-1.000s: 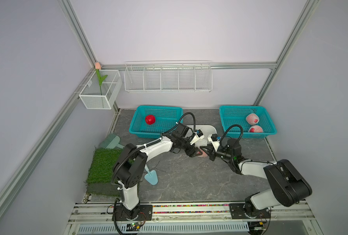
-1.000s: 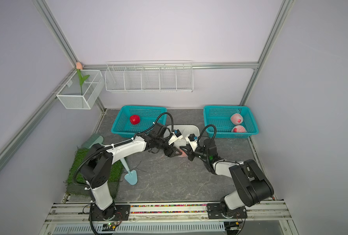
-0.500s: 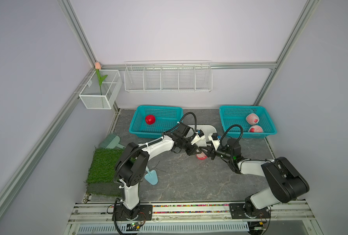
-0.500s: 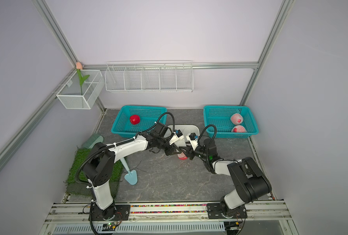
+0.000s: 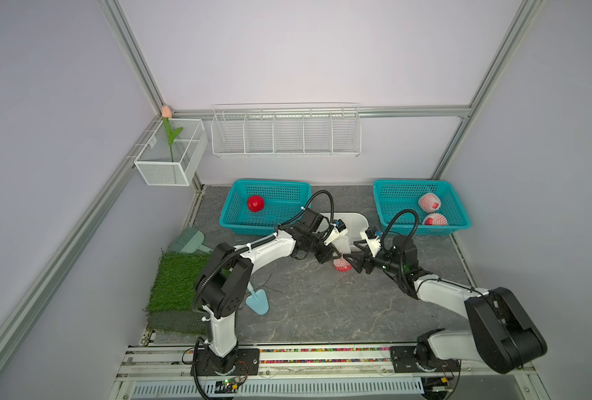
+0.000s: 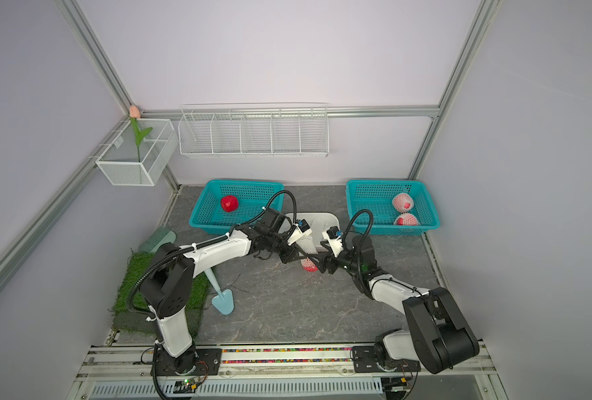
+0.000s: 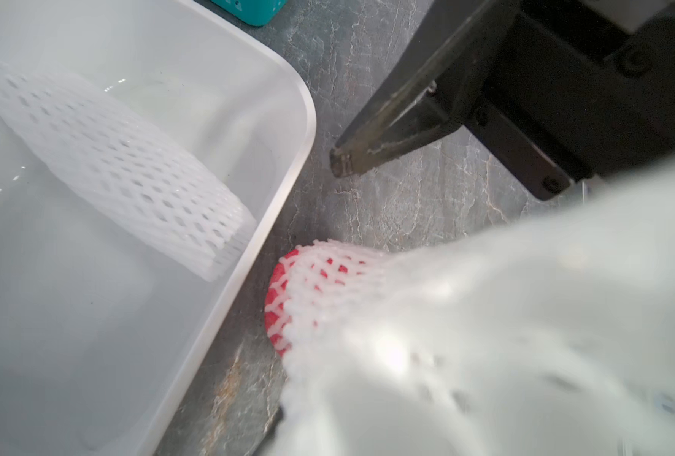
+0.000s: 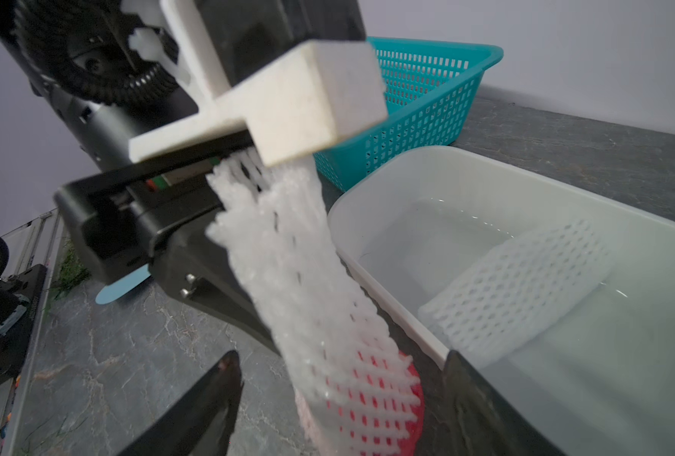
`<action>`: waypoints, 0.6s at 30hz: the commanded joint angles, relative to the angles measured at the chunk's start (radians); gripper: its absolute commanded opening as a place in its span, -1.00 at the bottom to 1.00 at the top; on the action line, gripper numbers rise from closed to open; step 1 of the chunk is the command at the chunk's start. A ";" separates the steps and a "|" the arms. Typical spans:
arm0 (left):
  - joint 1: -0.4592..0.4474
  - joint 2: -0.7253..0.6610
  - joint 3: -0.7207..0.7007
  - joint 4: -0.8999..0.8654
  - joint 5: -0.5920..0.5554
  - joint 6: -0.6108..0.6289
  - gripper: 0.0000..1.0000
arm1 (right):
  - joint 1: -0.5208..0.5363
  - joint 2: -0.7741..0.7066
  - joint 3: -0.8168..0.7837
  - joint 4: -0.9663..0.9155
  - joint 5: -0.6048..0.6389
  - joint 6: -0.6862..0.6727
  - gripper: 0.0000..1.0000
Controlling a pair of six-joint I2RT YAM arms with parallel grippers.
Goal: Remove foam nets from apples
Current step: Remove the foam net from the apple.
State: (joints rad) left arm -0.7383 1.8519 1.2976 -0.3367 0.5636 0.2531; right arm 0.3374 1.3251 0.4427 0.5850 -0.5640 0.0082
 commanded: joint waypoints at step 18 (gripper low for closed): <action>0.020 -0.056 0.149 0.023 -0.184 -0.272 -0.47 | -0.003 -0.061 -0.025 -0.172 0.124 0.001 0.80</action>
State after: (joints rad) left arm -0.7258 1.7561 1.3762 -0.3389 0.4419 0.0956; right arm 0.3351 1.2789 0.4221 0.4294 -0.4576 0.0006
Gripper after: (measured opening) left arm 0.265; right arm 0.900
